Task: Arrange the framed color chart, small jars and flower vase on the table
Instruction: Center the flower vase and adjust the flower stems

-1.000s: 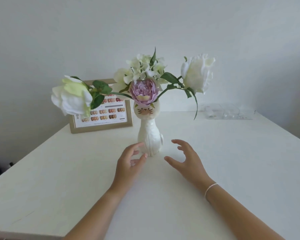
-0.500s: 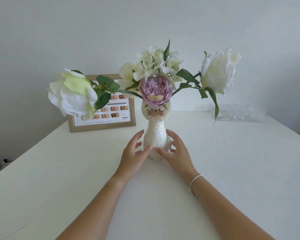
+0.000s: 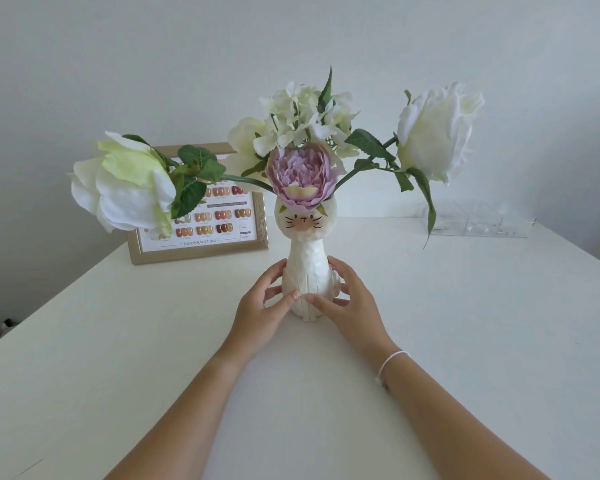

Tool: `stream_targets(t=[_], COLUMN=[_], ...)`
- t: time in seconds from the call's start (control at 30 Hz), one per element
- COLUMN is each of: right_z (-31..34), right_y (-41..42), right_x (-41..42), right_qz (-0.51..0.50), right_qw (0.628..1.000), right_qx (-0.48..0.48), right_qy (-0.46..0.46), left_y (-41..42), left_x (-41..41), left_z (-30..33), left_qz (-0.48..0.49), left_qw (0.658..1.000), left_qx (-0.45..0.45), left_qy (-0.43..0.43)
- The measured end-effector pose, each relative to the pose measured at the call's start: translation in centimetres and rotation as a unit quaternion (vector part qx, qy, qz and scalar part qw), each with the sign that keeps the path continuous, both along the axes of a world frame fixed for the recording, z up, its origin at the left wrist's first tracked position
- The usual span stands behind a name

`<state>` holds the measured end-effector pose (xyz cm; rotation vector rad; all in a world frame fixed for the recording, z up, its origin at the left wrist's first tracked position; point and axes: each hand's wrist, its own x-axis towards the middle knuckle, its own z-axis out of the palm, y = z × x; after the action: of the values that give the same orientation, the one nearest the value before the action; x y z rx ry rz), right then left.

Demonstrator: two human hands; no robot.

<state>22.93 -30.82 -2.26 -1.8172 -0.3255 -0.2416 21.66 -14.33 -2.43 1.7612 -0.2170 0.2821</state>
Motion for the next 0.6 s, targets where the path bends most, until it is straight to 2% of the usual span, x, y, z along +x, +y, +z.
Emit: stream_targets(t=[0.37,0.6], right_z=[0.3,0.7], right_y=[-0.4,-2.8], right_x=[0.2,2.3], right_qz=[0.008,-0.023], right_qw=[1.000,0.999], right_qx=[0.014,0.017], right_qy=[0.001,0.018], left_y=[-0.4,-2.9], left_x=[0.2,3.1], left_z=[0.4,0.9], left_qz=[0.004,-0.019], left_qw=[1.000,1.000], left_qx=[0.003,0.008], left_qy=[0.001,0.003])
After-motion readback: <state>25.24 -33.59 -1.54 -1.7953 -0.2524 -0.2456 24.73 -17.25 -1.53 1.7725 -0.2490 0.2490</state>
